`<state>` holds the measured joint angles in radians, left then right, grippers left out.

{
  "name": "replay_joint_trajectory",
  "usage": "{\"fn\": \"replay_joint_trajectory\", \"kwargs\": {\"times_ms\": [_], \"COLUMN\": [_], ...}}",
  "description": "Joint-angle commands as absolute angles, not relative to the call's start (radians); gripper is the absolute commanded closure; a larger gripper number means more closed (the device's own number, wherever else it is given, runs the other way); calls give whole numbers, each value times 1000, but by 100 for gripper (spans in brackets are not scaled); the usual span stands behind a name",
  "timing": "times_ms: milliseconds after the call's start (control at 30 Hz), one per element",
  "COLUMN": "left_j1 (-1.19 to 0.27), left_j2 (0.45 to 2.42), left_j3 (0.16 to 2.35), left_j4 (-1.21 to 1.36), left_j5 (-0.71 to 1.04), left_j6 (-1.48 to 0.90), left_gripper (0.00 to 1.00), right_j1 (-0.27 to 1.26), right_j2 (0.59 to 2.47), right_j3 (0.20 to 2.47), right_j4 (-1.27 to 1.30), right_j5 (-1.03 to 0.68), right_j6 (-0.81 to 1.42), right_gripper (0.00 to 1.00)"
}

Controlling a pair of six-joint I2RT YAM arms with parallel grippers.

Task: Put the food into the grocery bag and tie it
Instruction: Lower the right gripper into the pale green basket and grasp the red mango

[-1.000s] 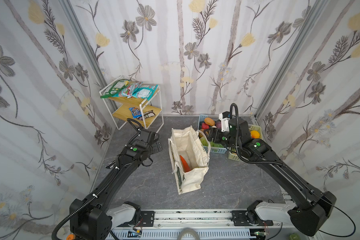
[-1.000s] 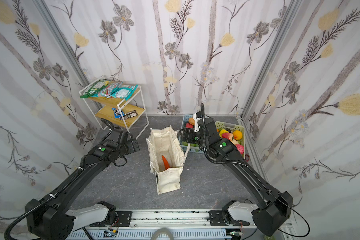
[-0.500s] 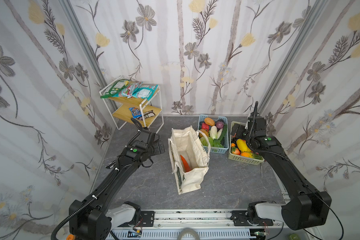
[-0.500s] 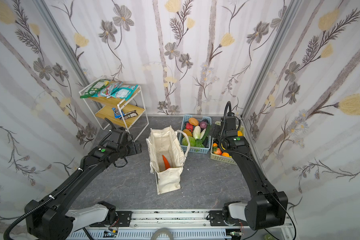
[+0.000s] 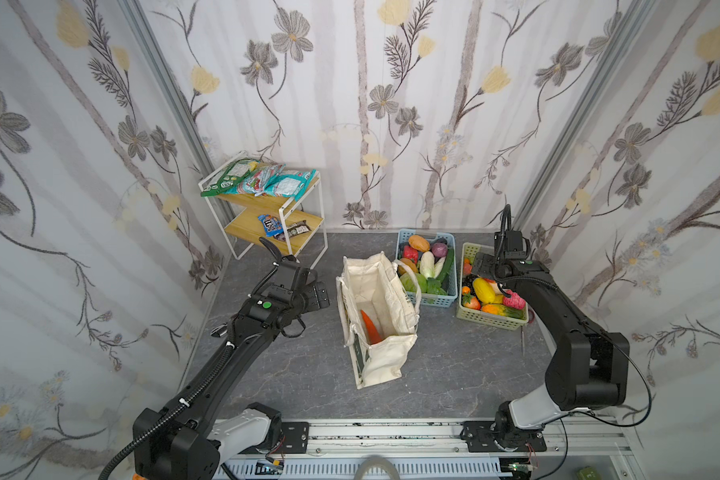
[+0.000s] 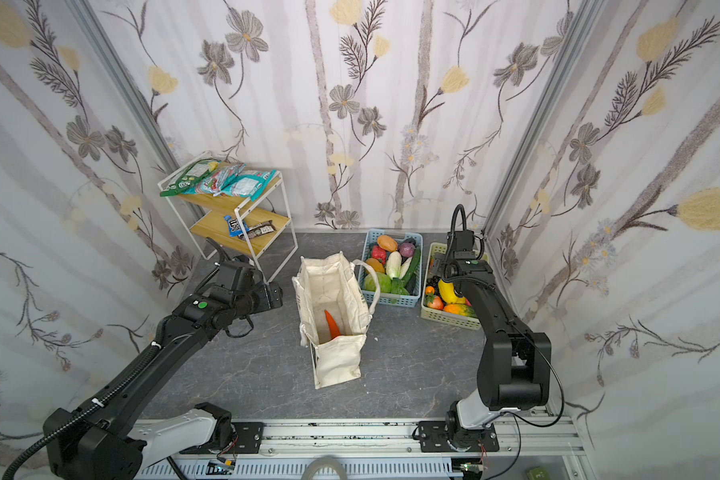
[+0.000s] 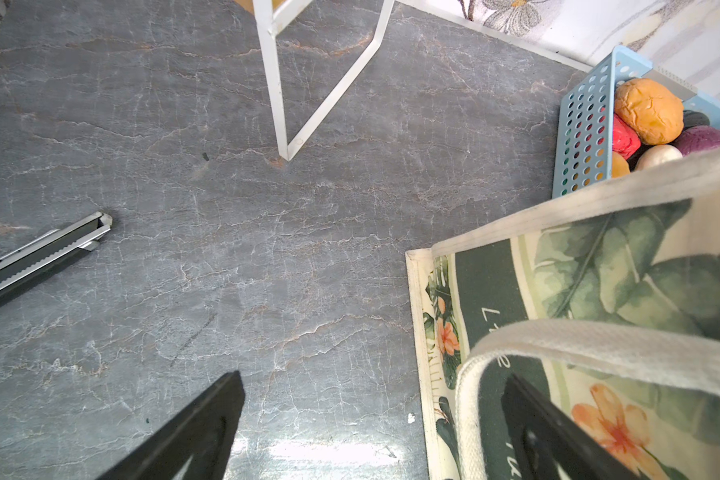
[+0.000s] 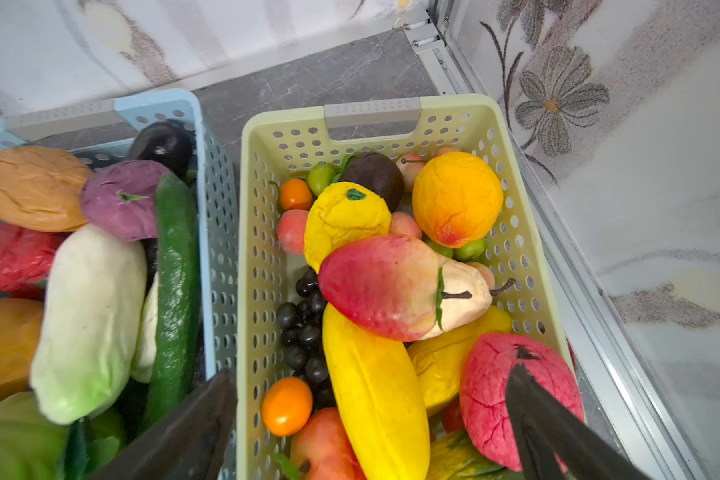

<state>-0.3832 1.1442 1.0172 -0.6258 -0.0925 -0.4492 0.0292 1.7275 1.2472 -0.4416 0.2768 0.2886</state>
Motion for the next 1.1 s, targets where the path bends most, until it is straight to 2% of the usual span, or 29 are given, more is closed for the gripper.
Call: {"fn": "replay_joint_trajectory", "kwargs": {"times_ms": [0,567,1067], "left_j1": [-383,-389,-390], "left_j2": [1137,1162,1173], "left_j3": [1022,1045,1043], "left_j4": [-638,-641,-638], "left_j5": [-103,-100,-104], "left_j6": [-454,-451,-452], "left_gripper": [0,0,0], "right_j1": [19,-6,-17], "right_j2": [1769,1984,2067], "right_j3": [1273,1411,1447], "right_j4": [-416,-431,-432], "right_j5": [313,300,274], "right_j6": [257,207,201], "right_gripper": [0,0,1]}}
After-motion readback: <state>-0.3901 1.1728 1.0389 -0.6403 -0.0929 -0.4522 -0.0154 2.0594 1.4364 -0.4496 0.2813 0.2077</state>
